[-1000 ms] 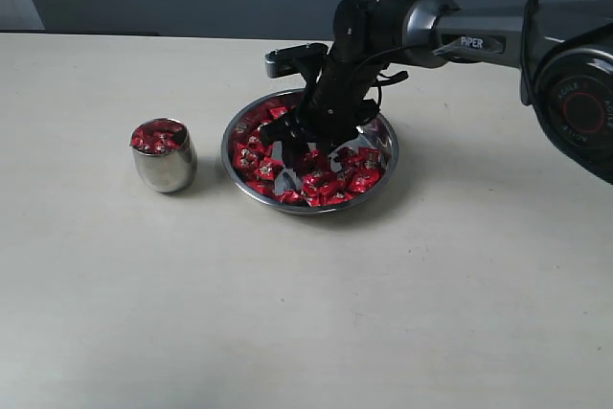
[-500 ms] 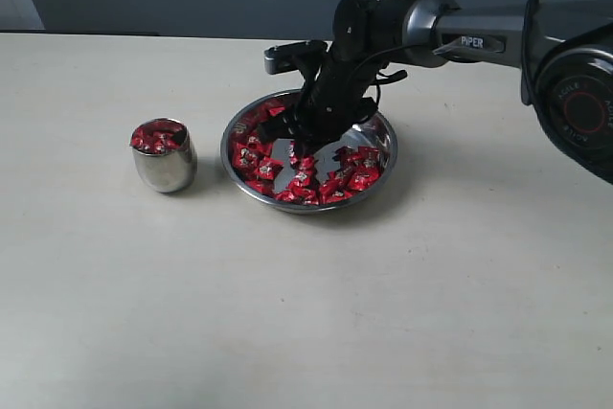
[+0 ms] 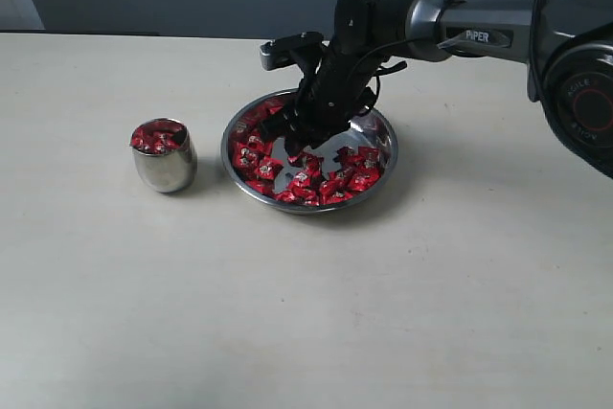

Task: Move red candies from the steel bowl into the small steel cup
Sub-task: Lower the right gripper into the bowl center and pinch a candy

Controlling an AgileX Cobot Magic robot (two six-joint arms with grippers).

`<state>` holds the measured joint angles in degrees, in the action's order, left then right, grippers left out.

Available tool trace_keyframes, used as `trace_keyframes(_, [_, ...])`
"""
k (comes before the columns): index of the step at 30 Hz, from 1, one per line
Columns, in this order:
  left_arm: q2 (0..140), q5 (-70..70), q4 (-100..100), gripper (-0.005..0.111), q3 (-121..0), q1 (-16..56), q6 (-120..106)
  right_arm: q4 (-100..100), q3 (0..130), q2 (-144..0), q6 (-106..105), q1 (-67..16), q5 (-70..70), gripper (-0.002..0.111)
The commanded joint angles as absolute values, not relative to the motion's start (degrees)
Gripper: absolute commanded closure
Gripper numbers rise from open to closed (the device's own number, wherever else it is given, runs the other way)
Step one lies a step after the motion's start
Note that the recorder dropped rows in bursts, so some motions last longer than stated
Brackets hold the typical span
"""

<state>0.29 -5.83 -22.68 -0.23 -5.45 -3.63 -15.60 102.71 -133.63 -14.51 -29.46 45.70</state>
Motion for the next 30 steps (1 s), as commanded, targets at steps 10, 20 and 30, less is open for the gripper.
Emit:
trace_keyframes(10, [0.00,-5.57,-23.27,0.106,0.00,-5.53,-3.60,-10.59,102.60,-132.95,-14.32,-29.22,50.63,0.081])
trace_keyframes(20, [0.00,-5.57,-23.27,0.106,0.00,-5.53,-3.60,-10.59,102.60,-132.95,-14.32,-29.22,50.72,0.104])
trace_keyframes(30, [0.00,-5.57,-23.27,0.106,0.00,-5.53,-3.60,-11.02,102.60,-131.26,-14.32,-29.22,48.05,0.109])
